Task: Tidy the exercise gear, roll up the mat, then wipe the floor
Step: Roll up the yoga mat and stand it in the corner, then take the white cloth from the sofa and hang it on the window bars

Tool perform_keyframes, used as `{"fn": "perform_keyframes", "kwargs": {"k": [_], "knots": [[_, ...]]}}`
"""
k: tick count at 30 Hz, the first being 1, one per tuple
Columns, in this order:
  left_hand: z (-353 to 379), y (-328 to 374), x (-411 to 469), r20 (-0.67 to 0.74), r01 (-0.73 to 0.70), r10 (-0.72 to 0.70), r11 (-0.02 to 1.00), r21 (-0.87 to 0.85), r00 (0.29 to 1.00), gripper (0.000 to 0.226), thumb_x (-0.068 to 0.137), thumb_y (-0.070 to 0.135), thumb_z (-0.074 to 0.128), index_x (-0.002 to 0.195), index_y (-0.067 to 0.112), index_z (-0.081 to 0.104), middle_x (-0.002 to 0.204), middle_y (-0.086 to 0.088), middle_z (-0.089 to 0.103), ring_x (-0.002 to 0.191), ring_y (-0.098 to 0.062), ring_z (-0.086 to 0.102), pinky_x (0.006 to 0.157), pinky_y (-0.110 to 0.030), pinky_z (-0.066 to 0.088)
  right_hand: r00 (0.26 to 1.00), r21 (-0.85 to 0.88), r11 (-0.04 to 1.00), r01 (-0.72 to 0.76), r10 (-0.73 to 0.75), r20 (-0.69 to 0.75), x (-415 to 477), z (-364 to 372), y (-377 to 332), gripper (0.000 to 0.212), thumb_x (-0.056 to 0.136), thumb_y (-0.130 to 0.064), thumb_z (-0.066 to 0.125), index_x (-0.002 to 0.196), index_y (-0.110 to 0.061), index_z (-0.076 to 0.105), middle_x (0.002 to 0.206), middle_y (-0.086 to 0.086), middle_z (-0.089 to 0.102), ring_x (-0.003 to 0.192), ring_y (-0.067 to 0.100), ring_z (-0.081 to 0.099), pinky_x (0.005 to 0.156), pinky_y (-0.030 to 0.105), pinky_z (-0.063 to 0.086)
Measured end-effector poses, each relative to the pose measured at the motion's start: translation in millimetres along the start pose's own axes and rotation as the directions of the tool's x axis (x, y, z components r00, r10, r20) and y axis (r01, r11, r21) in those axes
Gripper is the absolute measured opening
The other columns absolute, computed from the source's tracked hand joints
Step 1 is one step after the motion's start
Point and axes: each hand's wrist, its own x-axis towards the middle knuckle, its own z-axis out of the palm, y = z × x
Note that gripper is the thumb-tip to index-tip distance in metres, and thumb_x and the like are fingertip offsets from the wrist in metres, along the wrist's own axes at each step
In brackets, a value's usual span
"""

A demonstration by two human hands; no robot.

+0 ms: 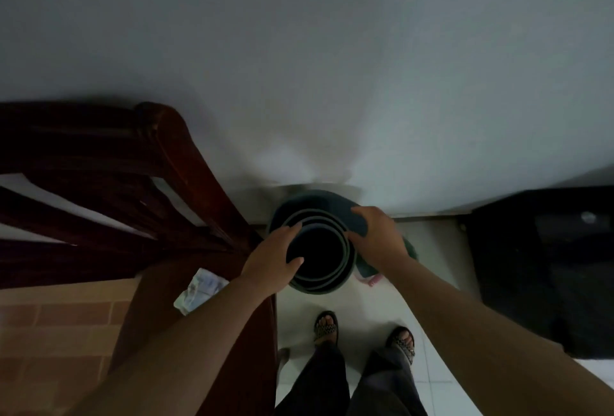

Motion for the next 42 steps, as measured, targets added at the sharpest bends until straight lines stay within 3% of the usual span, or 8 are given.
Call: {"fn": "perform_keyframes", "kwargs": {"k": [11, 15, 18, 22, 25, 29, 37, 42], "knots": [[-63, 94, -47, -0.049, -0.277, 0.277, 0.961, -0.003, 0.960, 0.057, 0.092, 0.034, 0.054, 0.144, 0.023, 0.032, 0.148, 0.003, 0.035, 0.136, -0.014, 0.032, 0.111, -0.031, 0.030, 0.995, 0.151, 0.985, -0.079, 0.088, -0.051, -108, -98, -28, 0.045, 0.081, -0.029, 0.071, 0.122, -0.019, 0.055, 0.119, -0.003, 0.060, 0.105, 0.015, 0.057, 0.084, 0.023, 0.044], [-73, 134, -66, -0.060, -0.323, 0.324, 0.946, 0.017, 0.944, 0.054, 0.091, 0.036, 0.055, 0.141, 0.025, 0.037, 0.145, 0.001, 0.037, 0.132, -0.015, 0.037, 0.105, -0.025, 0.029, 0.996, 0.107, 0.991, -0.077, 0.082, -0.044, -149, -127, -32, 0.047, 0.082, -0.033, 0.069, 0.125, -0.019, 0.055, 0.119, -0.003, 0.060, 0.105, 0.016, 0.058, 0.089, 0.026, 0.047], [-74, 165, -79, -0.040, -0.427, 0.430, 0.902, 0.070, 0.902, 0.053, 0.092, 0.035, 0.054, 0.141, 0.025, 0.036, 0.147, 0.003, 0.036, 0.133, -0.014, 0.034, 0.101, -0.019, 0.024, 0.983, 0.151, 0.985, -0.084, 0.107, -0.148, -180, -146, -31, 0.050, 0.081, -0.035, 0.069, 0.127, -0.024, 0.052, 0.118, -0.008, 0.059, 0.102, 0.010, 0.057, 0.084, 0.022, 0.045], [-71, 211, -95, 0.015, -0.582, 0.586, 0.801, 0.141, 0.810, 0.053, 0.093, 0.032, 0.053, 0.142, 0.023, 0.036, 0.147, 0.002, 0.036, 0.133, -0.013, 0.034, 0.105, -0.022, 0.025, 0.957, 0.197, 0.977, -0.083, 0.133, -0.258, -227, -171, -25, 0.047, 0.084, -0.034, 0.066, 0.128, -0.026, 0.050, 0.122, -0.008, 0.057, 0.107, 0.009, 0.054, 0.093, 0.025, 0.043], [-63, 251, -103, 0.074, -0.659, 0.659, 0.728, 0.186, 0.749, 0.053, 0.093, 0.034, 0.052, 0.142, 0.024, 0.035, 0.148, 0.004, 0.034, 0.133, -0.012, 0.034, 0.106, -0.022, 0.025, 0.914, 0.209, 0.975, -0.071, 0.147, -0.377, -260, -187, -13, 0.045, 0.086, -0.033, 0.063, 0.128, -0.024, 0.051, 0.123, -0.007, 0.057, 0.108, 0.009, 0.054, 0.094, 0.024, 0.044], [-38, 307, -118, 0.148, -0.758, 0.745, 0.622, 0.197, 0.650, 0.053, 0.093, 0.037, 0.051, 0.142, 0.025, 0.036, 0.147, 0.006, 0.034, 0.132, -0.009, 0.034, 0.103, -0.016, 0.023, 0.838, 0.260, 0.960, -0.102, 0.223, -0.497, -305, -203, 16, 0.045, 0.085, -0.035, 0.065, 0.127, -0.026, 0.052, 0.121, -0.010, 0.057, 0.102, 0.002, 0.053, 0.079, 0.008, 0.036], [56, 413, -164, 0.312, -0.868, 0.810, 0.464, 0.176, 0.497, 0.052, 0.093, 0.037, 0.051, 0.141, 0.027, 0.036, 0.145, 0.006, 0.038, 0.130, -0.010, 0.037, 0.101, -0.019, 0.028, 0.702, 0.340, 0.918, -0.204, 0.379, -0.603, -420, -229, 97, 0.046, 0.084, -0.036, 0.066, 0.127, -0.027, 0.052, 0.122, -0.010, 0.059, 0.109, 0.007, 0.053, 0.084, 0.017, 0.038], [149, 491, -218, 0.400, -0.928, 0.839, 0.355, 0.112, 0.369, 0.049, 0.091, 0.038, 0.054, 0.137, 0.029, 0.042, 0.140, 0.009, 0.043, 0.127, -0.010, 0.042, 0.103, -0.024, 0.034, 0.559, 0.418, 0.869, -0.266, 0.492, -0.667, -518, -242, 170, 0.044, 0.083, -0.036, 0.068, 0.124, -0.029, 0.055, 0.119, -0.011, 0.059, 0.102, 0.003, 0.053, 0.084, 0.016, 0.039]]}}
